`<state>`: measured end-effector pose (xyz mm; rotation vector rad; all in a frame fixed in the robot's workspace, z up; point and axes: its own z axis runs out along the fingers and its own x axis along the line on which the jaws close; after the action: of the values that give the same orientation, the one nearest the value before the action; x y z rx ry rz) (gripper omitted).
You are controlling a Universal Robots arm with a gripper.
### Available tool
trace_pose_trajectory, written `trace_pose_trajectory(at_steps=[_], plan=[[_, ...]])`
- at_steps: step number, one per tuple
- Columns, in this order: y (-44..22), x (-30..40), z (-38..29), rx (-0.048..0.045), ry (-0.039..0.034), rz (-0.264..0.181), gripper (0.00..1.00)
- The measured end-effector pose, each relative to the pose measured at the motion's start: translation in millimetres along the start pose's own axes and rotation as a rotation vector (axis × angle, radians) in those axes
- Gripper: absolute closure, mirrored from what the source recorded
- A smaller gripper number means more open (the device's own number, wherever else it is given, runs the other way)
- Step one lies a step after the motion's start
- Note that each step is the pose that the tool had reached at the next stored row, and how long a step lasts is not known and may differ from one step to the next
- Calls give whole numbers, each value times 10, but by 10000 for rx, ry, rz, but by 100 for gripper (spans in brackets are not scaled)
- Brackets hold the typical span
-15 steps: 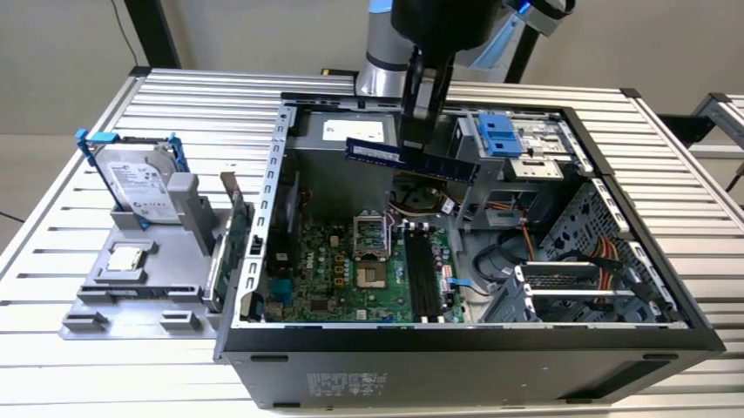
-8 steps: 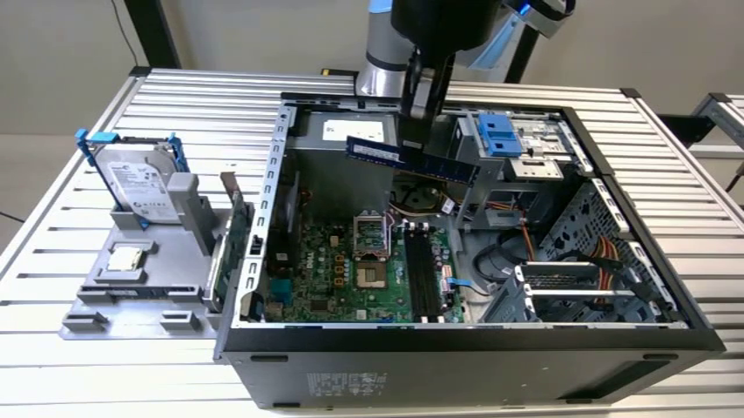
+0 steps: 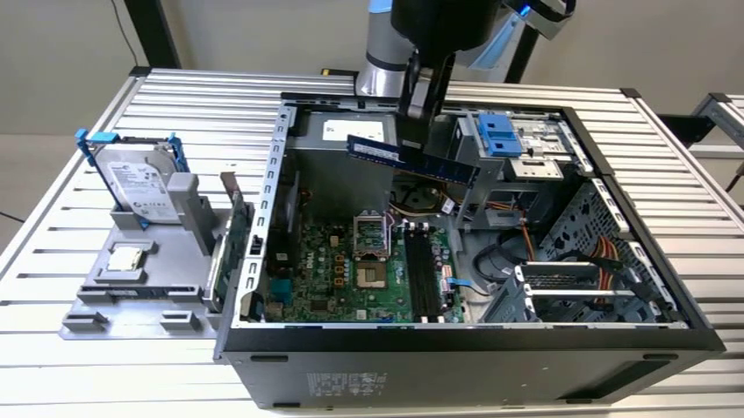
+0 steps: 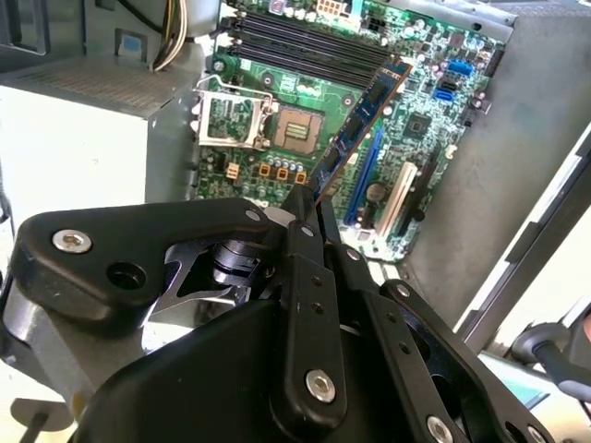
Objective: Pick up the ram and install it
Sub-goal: 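Insert the ram into the slot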
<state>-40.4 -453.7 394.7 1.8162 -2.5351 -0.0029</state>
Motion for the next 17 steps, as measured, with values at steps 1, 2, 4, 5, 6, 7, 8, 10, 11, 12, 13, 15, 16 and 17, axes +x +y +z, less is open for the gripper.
trace_pose_trajectory(at_steps=[1,2,4,5,6,7,8,10,11,12,13,15,16,17], plan=[[0,0,0,-1,0,35,100],[0,0,0,-1,0,72,100],[0,0,0,-3,-2,143,100],[0,0,0,-3,-2,181,100],[0,0,-1,-4,-2,215,100],[0,0,0,-4,-3,250,100],[0,0,0,-5,-3,285,100],[0,0,0,-6,-4,354,100],[0,0,0,-7,-5,389,100],[0,0,0,-8,-6,424,100],[0,0,0,-8,-6,457,100],[0,0,0,-10,-7,526,100],[0,0,0,-10,-8,560,100],[0,0,0,-11,-8,596,100]])
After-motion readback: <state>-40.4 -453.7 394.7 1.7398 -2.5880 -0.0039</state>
